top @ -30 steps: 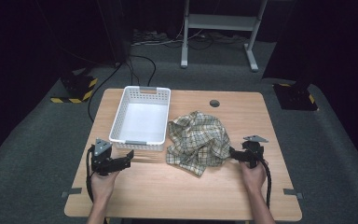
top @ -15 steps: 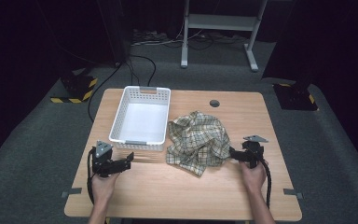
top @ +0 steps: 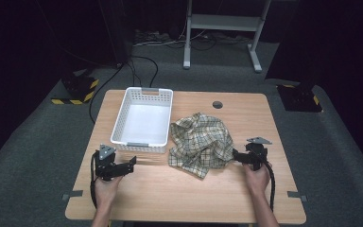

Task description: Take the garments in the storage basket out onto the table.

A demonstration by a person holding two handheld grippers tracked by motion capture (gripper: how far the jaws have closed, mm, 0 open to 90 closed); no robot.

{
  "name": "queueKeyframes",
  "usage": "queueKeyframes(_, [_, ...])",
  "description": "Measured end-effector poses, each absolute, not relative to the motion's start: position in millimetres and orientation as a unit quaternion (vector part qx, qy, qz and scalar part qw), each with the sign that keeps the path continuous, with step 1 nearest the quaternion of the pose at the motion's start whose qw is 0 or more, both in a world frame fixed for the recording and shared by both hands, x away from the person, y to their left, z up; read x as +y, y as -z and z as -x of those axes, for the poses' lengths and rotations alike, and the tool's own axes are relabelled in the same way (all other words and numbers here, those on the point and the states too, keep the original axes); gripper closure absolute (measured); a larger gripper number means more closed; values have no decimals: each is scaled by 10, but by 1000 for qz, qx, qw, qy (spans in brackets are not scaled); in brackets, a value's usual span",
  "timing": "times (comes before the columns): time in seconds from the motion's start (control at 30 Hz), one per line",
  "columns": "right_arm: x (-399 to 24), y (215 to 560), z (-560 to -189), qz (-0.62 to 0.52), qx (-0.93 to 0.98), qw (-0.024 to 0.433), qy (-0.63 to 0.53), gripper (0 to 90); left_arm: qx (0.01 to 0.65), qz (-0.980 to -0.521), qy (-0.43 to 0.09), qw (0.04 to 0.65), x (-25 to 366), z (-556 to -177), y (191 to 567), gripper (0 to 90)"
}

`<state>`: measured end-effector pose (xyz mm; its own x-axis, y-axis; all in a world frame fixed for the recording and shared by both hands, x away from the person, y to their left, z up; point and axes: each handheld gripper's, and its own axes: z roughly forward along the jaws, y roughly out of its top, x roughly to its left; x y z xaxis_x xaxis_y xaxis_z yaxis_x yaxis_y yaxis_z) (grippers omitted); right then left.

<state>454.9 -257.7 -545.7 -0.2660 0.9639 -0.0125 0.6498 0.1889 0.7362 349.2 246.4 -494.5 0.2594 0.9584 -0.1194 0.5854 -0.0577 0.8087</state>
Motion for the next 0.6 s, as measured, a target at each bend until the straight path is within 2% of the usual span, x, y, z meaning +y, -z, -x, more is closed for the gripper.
queueKeyframes(0.6, [-2577,5457,-4549,-553,730,248,-316,126,571,-700,-229,363,2422,-3566,5095,51])
